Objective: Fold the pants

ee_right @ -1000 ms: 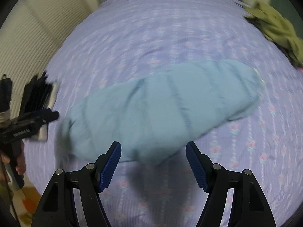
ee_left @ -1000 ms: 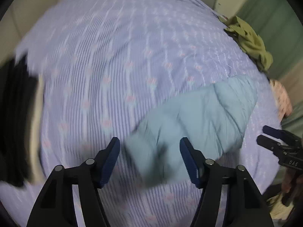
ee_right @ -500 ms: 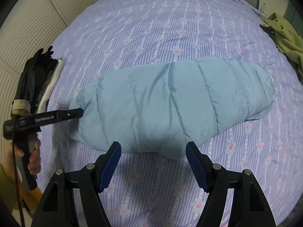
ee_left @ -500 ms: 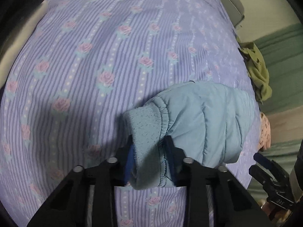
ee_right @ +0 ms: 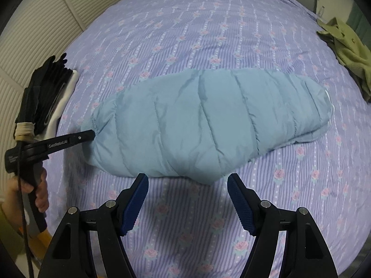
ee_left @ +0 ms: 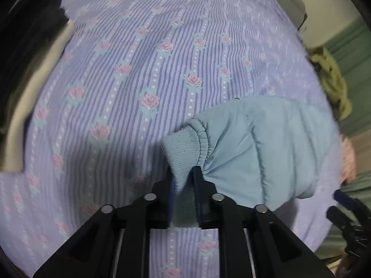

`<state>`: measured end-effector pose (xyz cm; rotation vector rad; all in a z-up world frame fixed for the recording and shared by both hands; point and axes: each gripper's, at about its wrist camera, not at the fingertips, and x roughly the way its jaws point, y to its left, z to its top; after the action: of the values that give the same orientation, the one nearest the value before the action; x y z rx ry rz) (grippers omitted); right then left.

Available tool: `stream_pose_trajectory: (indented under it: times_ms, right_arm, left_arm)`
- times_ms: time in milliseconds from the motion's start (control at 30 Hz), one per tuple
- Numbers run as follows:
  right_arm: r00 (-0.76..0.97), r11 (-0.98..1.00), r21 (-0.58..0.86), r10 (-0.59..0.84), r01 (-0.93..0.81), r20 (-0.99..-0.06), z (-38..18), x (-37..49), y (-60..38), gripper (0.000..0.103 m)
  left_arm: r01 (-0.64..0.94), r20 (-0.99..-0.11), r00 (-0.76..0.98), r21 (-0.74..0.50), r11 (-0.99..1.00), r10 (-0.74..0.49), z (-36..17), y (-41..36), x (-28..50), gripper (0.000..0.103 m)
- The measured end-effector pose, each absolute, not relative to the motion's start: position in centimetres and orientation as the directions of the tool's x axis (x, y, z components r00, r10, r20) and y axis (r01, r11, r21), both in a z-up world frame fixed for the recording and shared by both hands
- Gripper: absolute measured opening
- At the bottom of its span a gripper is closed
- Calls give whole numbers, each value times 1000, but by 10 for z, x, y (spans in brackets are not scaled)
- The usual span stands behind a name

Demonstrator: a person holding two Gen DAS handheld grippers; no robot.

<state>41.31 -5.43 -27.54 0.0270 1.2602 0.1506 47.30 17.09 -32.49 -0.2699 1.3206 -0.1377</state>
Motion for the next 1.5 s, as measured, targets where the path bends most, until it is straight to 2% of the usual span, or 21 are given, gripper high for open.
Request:
stream_pose_trajectory:
  times_ms: [133,167,233,333,433,500,567,633,700,800,967,1200,1300,1400,1500]
  right_arm:
    - [318,990,125,137,-58,-938,-274,407,-74,72]
    - [329,990,132,144,-57,-933,-273,405,-80,72]
    - [347,985,154,171,-77,-922,-271,401,-90,72]
    - [347,969,199,240,-149,-907,-273,396,-103,71]
    - [313,947,245,301,-208,-901,-282,397,-108,69]
    - [270,928,279,342,-245,-900,-293,401,-108,61]
    - [232,916,299,362,-266,-903,-306,406,-104,55]
    - [199,908,316,375,-274,-905,-318,412,-100,46]
    - [170,900,336,391,-279,-905,-330,419,-96,43]
    - [152,901,341,389,-269,-908,-343,428,-92,43]
    - [127,895,396,426,-205,-896,-352,439,-99,40]
    - [187,880,421,462,-222,-867,-335,441,-94,40]
    - [165,886,421,452,-193,-877,-351,449,-92,40]
    - [137,890,433,451,-146,-882,-367,452,-92,33]
    - [150,884,442,462,-150,-874,-358,448,-91,18]
  left_arm:
    - [-36,-942,328,-92,995,-76,-289,161,466,53]
    - [-22,-932,359,-68,997,-56,-281,158,461,56]
    - [45,-902,429,-21,999,-38,-256,146,448,56]
    - [171,-886,441,-74,982,-143,-238,123,431,56]
    - [248,-894,397,-114,962,-208,-250,95,425,56]
    - [265,-914,356,-101,959,-194,-269,81,425,48]
    - [265,-926,322,-114,958,-199,-282,70,432,41]
    - [249,-933,307,-110,962,-186,-294,64,438,40]
    - [208,-945,287,-101,973,-160,-306,63,449,39]
    - [157,-961,246,-89,984,-126,-320,66,460,38]
    - [99,-969,211,-107,989,-126,-334,77,469,28]
    - [123,-973,204,-88,988,-112,-340,78,470,28]
    - [127,-975,197,-84,988,-108,-342,74,471,28]
    - [131,-976,191,-80,988,-104,-345,73,474,28]
    - [135,-977,188,-80,988,-105,-346,72,479,27]
